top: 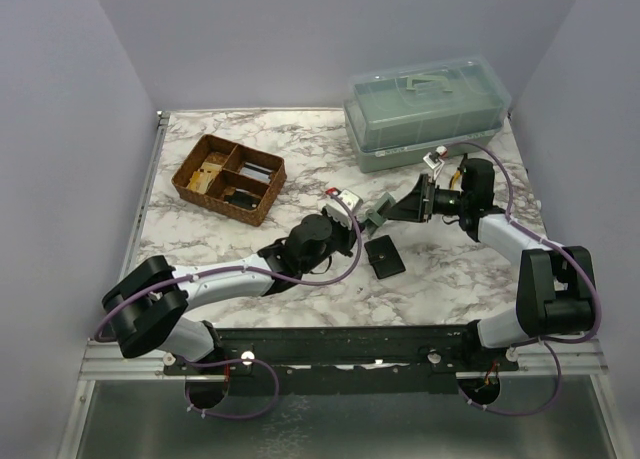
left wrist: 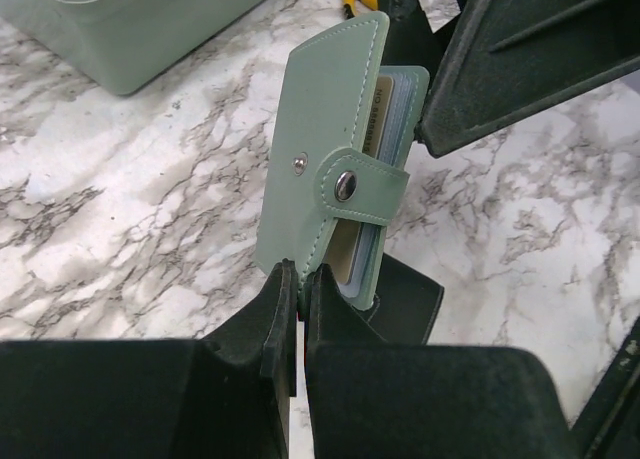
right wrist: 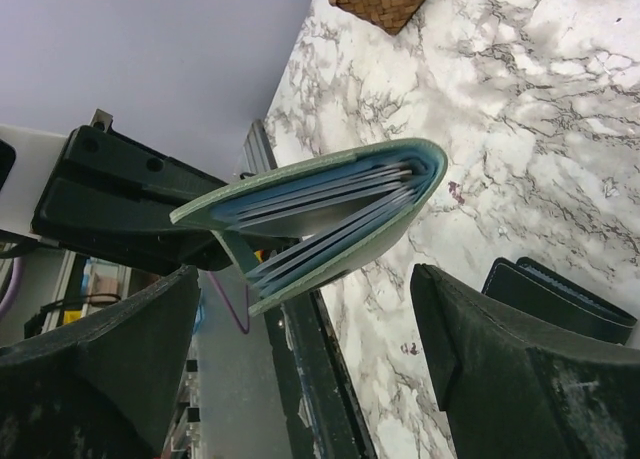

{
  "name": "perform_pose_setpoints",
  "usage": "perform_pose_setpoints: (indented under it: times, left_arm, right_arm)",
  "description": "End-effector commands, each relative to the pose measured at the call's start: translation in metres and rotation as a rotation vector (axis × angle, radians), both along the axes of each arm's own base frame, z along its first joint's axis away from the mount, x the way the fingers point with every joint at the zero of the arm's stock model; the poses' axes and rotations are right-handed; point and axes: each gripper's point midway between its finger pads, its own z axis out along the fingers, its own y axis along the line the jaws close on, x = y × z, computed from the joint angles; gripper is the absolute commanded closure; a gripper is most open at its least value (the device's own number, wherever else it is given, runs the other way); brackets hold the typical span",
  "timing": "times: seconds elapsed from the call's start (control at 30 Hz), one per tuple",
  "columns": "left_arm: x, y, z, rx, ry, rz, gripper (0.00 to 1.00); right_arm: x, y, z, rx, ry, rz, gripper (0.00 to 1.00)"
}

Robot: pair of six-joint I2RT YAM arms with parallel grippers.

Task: Take the credit cards out of the card holder
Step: Open the card holder.

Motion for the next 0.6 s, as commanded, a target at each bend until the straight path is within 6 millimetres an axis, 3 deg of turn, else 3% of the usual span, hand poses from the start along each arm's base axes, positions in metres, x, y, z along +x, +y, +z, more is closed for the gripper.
perform_pose_setpoints:
  times: [0.0, 0.27, 0.4, 0.57]
  left_arm:
    - [-0.013, -0.010, 0.023, -0.128, 0.037, -0.054, 1.00]
    - [-0.013, -0.013, 0.017, -0.131, 0.072, -0.048, 1.00]
    - [-0.011, -0.008, 0.020, -0.116, 0.058, -0.034, 1.00]
    - [-0.007, 0.003, 0.023, -0.091, 0.032, 0.008, 1.00]
  right_arm:
    - [-0.007, 0.004, 0.005, 0.014, -0.040, 0.046, 0.07]
    - [0.001, 0.004, 0.002, -0.033, -0.052, 0.004, 0.21]
    - [0.007, 0.002, -0.002, -0.062, -0.048, -0.033, 0.35]
    - [0.012, 0.000, -0.003, -0.090, -0.064, -0.060, 0.40]
